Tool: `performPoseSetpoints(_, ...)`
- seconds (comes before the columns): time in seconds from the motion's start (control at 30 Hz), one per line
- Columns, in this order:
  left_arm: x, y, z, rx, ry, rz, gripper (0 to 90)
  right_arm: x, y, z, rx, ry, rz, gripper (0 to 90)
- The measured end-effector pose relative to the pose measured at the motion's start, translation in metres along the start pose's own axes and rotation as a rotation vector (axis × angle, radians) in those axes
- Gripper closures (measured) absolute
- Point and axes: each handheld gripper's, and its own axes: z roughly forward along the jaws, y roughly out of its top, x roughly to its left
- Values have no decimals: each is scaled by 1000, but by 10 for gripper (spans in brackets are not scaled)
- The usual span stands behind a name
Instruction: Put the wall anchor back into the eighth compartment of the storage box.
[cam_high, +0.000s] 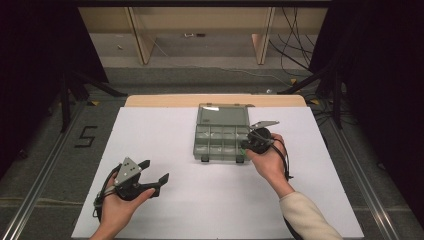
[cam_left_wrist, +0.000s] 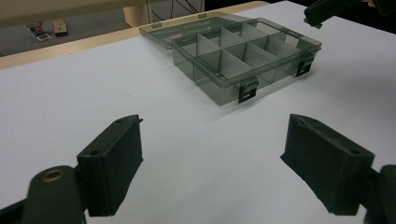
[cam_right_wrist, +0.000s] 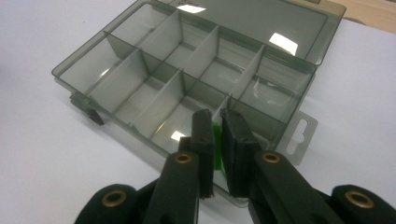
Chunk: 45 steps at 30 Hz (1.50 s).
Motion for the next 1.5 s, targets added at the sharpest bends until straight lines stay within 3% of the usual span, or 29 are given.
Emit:
performPoseSetpoints(0.17, 0, 0, 0, 0, 1, 0, 186, -4, -1, 2, -14, -11, -19, 844)
performPoseSetpoints(0.27, 1, 0, 0, -2, -5, 15, 186, -3, -1, 1, -6, -17, 11, 844)
performPoseSetpoints(0.5, 0, 0, 0, 1, 0, -1, 187, -6, -3, 3, -6, -25, 7, 843)
performPoseSetpoints(0.57, 0, 0, 0, 2, 0, 4, 187, -9, -3, 4, -20, -29, -14, 843)
performPoseSetpoints(0.67, 1, 0, 0, 1, -1, 16, 187, -7, -4, 5, -10, -32, 20, 843)
performPoseSetpoints(0.83, 0, 0, 0, 0, 0, 0, 187, -7, -4, 5, -14, -34, 17, 843)
performPoseSetpoints(0.93, 1, 0, 0, 1, -2, 19, 187, -8, -4, 5, -10, -34, 10, 843)
performPoseSetpoints(1.0, 0, 0, 0, 1, -1, 2, 187, -8, -4, 6, 6, -33, 12, 843)
performPoseSetpoints(1.17, 0, 0, 0, 1, -1, 2, 187, -8, -5, 7, -9, -33, -1, 841)
performPoseSetpoints(1.5, 0, 0, 1, 1, -2, 0, 187, -8, -5, 8, -11, -41, 21, 838)
